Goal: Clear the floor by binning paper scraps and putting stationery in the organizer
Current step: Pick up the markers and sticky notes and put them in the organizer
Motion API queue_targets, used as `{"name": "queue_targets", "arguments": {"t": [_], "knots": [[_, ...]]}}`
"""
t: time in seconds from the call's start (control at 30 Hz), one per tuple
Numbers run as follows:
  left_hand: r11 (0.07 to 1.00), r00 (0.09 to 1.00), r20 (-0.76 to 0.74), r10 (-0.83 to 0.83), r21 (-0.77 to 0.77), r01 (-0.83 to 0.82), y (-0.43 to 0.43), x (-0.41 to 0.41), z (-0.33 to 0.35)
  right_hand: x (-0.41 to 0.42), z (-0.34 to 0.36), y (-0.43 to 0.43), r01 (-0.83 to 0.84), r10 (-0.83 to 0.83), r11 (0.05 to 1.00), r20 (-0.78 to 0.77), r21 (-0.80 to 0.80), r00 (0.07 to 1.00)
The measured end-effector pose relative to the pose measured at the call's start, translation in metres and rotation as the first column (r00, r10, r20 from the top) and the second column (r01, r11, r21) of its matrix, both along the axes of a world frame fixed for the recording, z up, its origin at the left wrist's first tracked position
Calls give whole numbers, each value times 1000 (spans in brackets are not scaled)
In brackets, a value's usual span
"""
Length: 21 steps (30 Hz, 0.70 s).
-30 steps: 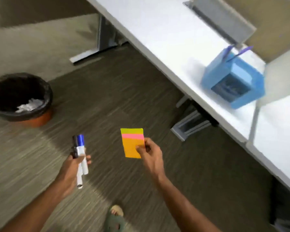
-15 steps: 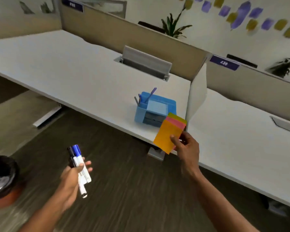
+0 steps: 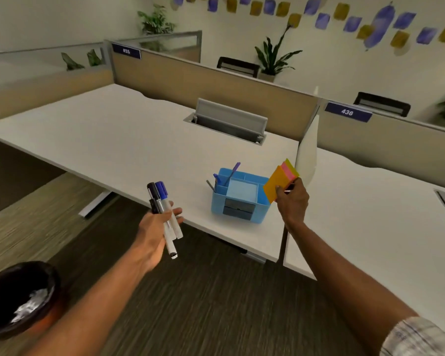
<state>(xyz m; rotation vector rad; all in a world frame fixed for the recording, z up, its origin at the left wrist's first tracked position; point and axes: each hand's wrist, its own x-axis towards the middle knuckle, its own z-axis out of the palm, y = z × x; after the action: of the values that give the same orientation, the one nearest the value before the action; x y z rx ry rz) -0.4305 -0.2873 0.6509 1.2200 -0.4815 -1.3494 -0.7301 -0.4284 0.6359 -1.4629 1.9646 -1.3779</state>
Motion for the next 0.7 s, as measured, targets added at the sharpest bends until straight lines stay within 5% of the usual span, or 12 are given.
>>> {"name": "queue_targets", "arguments": {"t": [0.57,0.7], "knots": [[919,917,151,-369,-87,385,-139,7,42,18,-5,-40,11,40,956,-166,295,985],[848,841,236,-488,-102,520,-168,-1,50,22,20,-39,111,-55,963,-225,246,973]]}}
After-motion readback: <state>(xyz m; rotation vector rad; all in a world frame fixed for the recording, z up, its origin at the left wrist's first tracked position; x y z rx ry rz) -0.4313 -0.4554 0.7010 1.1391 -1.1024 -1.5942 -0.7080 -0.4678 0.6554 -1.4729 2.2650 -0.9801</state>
